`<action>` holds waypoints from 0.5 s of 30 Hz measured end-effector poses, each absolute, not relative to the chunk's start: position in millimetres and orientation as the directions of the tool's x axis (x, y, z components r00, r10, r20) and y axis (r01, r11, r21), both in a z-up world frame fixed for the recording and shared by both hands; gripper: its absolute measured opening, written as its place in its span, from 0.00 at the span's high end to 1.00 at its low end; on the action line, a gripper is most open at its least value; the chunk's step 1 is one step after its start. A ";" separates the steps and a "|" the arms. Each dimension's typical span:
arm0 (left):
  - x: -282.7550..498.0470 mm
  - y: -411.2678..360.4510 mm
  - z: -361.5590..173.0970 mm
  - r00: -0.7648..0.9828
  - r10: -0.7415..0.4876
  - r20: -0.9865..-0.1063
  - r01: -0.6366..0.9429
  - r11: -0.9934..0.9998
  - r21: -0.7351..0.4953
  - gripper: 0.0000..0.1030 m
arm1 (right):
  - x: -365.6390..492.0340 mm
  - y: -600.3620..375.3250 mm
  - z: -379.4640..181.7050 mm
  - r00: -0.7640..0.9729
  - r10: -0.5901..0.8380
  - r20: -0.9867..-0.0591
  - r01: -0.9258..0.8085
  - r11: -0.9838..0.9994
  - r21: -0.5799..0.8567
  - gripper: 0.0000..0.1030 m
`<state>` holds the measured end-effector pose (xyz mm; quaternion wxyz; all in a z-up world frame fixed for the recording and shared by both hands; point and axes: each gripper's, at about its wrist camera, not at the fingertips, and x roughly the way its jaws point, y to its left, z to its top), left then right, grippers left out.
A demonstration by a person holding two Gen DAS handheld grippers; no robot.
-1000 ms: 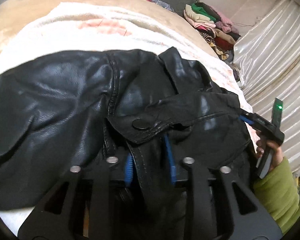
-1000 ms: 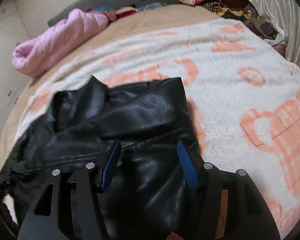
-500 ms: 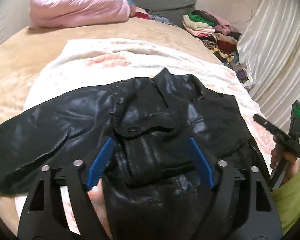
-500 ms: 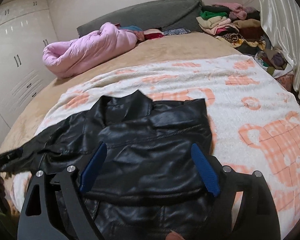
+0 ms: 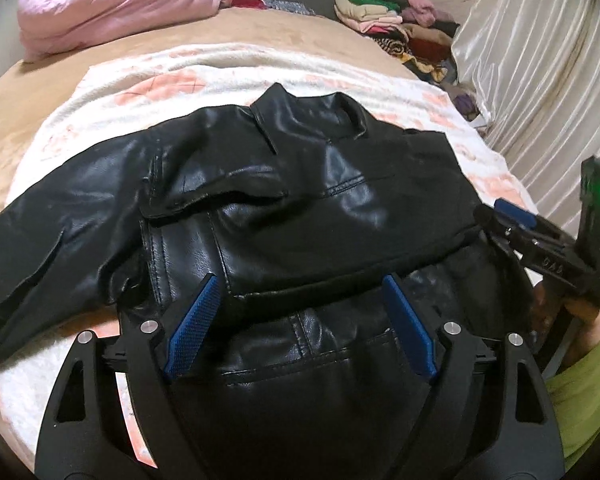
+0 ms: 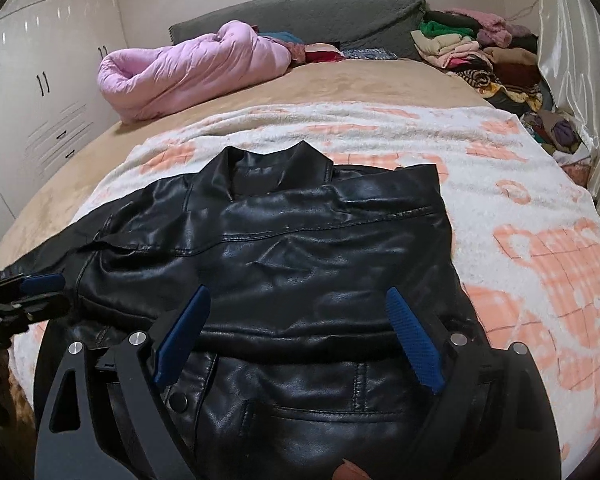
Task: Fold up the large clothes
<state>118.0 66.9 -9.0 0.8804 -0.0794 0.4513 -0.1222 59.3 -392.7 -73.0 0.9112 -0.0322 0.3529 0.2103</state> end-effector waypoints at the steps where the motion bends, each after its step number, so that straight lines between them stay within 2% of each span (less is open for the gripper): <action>1: 119.6 66.5 -11.1 0.559 -0.287 -0.778 0.141 0.958 -0.251 0.27 | 60.7 -391.8 -72.7 0.659 0.368 -0.655 -0.412 0.906 0.095 0.14; 15: 131.9 80.4 -50.9 0.506 -0.277 -0.817 0.068 0.957 -0.282 0.27 | 84.2 -381.6 -115.1 0.552 0.341 -0.761 -0.385 0.914 0.130 0.13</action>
